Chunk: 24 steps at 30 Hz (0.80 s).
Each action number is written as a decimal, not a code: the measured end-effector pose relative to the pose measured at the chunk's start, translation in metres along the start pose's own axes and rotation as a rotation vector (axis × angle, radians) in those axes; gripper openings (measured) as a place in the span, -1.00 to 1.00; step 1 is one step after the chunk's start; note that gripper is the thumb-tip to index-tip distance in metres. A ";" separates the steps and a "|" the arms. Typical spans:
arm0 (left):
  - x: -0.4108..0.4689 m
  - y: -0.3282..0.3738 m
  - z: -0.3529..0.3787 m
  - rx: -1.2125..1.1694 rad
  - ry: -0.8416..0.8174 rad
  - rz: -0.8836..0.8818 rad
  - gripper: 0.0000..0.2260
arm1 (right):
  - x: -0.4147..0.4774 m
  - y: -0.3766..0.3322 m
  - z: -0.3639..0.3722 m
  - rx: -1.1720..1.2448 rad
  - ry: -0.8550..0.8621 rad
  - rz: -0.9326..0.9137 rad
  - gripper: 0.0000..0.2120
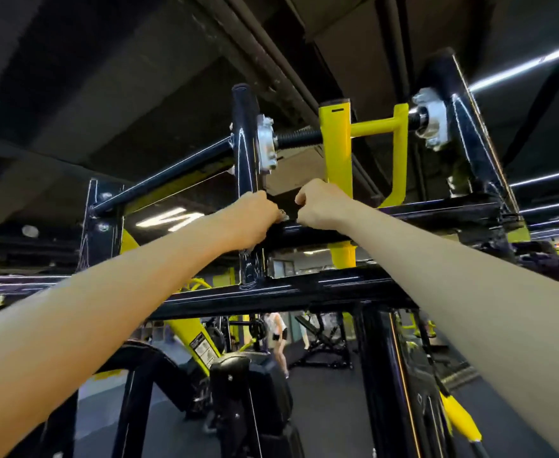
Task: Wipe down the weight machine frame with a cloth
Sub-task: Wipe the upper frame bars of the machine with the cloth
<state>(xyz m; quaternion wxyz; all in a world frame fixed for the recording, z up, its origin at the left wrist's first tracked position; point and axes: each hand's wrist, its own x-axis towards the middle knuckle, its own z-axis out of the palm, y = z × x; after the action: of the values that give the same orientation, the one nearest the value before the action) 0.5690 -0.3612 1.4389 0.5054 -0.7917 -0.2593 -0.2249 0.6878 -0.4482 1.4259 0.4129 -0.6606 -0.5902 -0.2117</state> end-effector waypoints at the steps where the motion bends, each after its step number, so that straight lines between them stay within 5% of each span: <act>1: -0.007 -0.001 0.001 0.075 0.021 0.043 -0.66 | 0.002 -0.003 0.008 -0.012 -0.015 0.003 -0.57; 6: 0.000 -0.001 0.012 0.294 0.004 0.057 -0.66 | 0.016 -0.006 0.033 -0.147 -0.042 0.044 -0.52; 10: 0.022 0.009 0.001 0.230 -0.065 -0.025 -0.77 | 0.019 0.002 0.041 -0.155 0.041 0.015 -0.57; 16: -0.021 -0.001 0.013 0.088 0.066 -0.091 -0.74 | 0.016 0.011 0.046 -0.291 0.058 -0.090 -0.42; 22: 0.011 0.014 0.002 0.150 0.012 -0.130 -0.78 | 0.017 0.007 0.045 -0.303 0.130 -0.113 -0.70; 24: 0.009 0.015 0.007 0.092 0.019 -0.176 -0.78 | 0.016 0.005 0.046 -0.310 0.135 -0.107 -0.64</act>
<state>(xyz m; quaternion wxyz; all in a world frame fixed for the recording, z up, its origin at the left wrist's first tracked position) 0.5862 -0.3580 1.4316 0.5218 -0.7396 -0.3331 -0.2640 0.6869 -0.4021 1.4103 0.3328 -0.6684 -0.5557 -0.3656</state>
